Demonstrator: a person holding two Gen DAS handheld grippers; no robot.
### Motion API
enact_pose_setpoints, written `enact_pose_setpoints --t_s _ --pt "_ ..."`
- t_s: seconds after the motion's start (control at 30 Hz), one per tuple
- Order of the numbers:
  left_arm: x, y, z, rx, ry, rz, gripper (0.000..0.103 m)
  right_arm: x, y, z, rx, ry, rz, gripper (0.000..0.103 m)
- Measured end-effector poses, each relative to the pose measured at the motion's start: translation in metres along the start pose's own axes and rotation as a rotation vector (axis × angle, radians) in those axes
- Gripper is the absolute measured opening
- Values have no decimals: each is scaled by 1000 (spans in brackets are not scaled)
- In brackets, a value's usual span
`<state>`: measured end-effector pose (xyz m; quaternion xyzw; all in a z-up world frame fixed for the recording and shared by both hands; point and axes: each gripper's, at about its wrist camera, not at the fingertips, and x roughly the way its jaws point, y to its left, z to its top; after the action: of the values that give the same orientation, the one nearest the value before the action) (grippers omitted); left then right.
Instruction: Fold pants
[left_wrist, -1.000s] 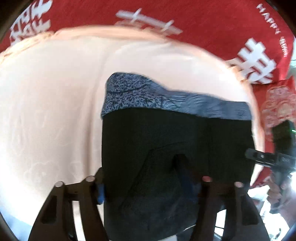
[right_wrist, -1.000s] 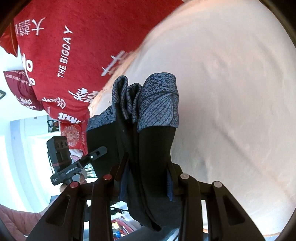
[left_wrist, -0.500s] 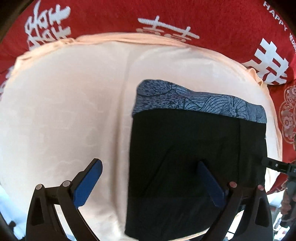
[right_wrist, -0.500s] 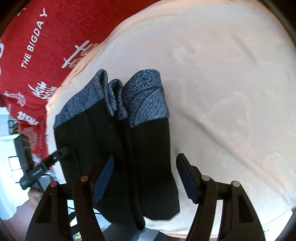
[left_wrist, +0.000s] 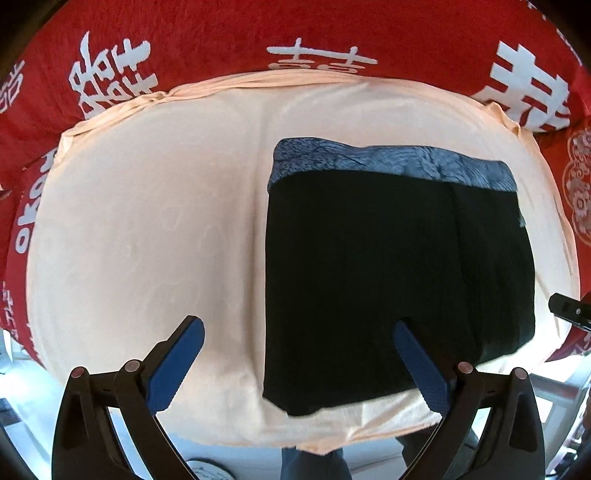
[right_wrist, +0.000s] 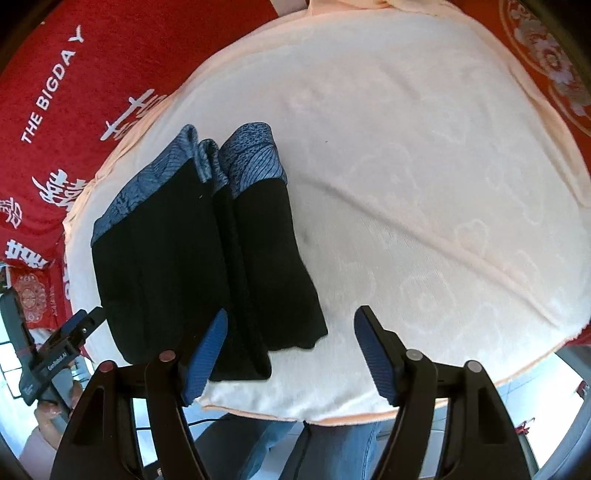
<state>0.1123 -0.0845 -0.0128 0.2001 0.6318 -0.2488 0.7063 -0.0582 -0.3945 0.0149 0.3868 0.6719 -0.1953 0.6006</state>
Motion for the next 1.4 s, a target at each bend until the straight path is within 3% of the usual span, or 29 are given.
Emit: enact_pose_setpoints --t_s 0.17,0.27,0.47,0.83,1.4 --pt "-20 -13 -11 28 14 29 103 -17 16 -15 -28 -36 -46 88" --pt "-34 -22 -16 56 1 51 103 -28 32 -25 -63 -62 -96 103" --pt "-61 -35 -21 91 -31 86 103 -42 60 -43 -122 -54 -177 103" --pt "-94 -32 -28 28 -42 101 103 -70 91 -64 -122 -41 -201 103" --pt "-107 -24 -34 2 -40 84 103 -87 113 -71 -153 -54 -247 103"
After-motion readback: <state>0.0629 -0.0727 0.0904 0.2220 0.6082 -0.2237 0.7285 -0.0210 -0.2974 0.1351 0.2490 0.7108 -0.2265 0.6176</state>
